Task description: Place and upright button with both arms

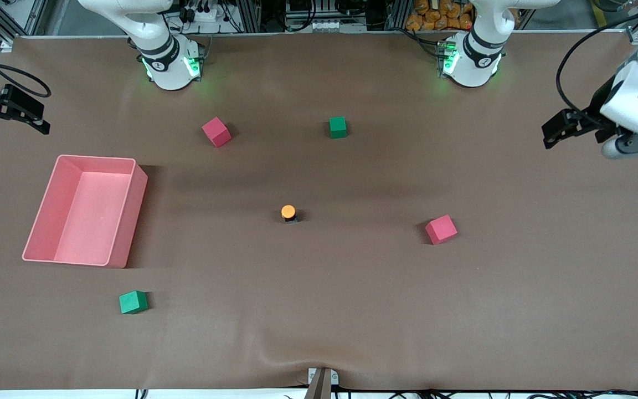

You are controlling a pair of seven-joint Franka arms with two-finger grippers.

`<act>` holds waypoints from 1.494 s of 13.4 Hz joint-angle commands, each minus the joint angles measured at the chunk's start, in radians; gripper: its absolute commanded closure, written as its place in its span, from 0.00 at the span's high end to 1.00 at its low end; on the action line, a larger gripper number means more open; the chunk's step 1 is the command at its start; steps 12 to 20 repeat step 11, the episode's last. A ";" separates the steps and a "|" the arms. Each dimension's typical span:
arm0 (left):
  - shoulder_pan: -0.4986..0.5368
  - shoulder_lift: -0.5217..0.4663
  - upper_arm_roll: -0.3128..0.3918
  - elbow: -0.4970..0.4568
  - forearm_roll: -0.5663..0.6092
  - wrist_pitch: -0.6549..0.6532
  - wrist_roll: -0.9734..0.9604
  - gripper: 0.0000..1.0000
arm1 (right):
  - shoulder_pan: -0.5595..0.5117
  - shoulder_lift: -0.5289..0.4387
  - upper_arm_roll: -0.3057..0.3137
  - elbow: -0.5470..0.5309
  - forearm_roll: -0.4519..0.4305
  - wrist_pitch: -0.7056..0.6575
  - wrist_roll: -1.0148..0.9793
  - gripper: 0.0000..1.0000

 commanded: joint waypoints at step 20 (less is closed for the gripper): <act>0.046 -0.068 0.007 -0.041 -0.055 -0.008 0.120 1.00 | -0.002 -0.015 0.009 -0.007 0.001 -0.021 0.015 1.00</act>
